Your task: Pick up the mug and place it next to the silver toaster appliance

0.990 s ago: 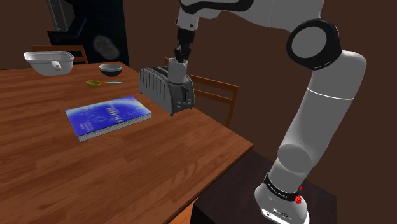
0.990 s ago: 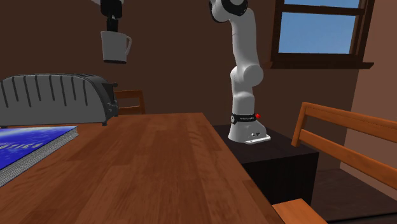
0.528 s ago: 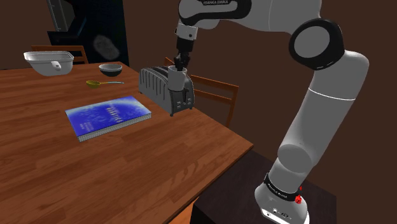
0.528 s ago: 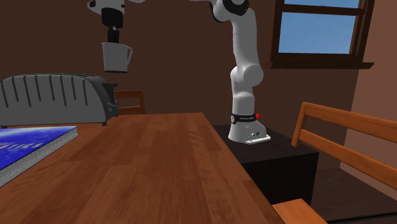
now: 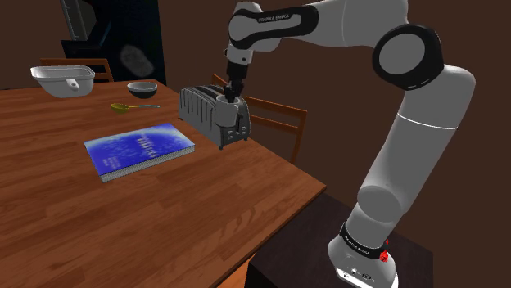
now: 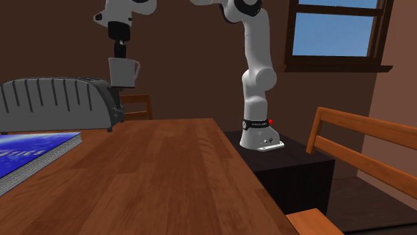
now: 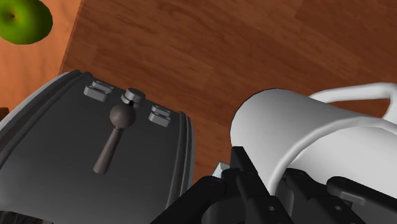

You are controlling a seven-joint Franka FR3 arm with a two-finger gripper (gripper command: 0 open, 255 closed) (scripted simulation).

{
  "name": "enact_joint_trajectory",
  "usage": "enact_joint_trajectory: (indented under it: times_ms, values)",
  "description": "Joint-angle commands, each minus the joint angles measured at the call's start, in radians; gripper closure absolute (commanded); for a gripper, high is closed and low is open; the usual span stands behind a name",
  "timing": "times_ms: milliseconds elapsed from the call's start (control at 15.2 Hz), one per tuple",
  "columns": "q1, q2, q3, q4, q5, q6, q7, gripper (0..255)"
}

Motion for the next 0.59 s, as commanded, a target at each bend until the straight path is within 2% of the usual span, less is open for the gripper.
enact_joint_trajectory:
  times_ms: [0,528]
  values:
    - [0.001,0.0,0.001,-0.027,0.001,0.027,-0.001,255]
    - [0.002,0.013,0.001,-0.118,0.002,0.131,-0.008,255]
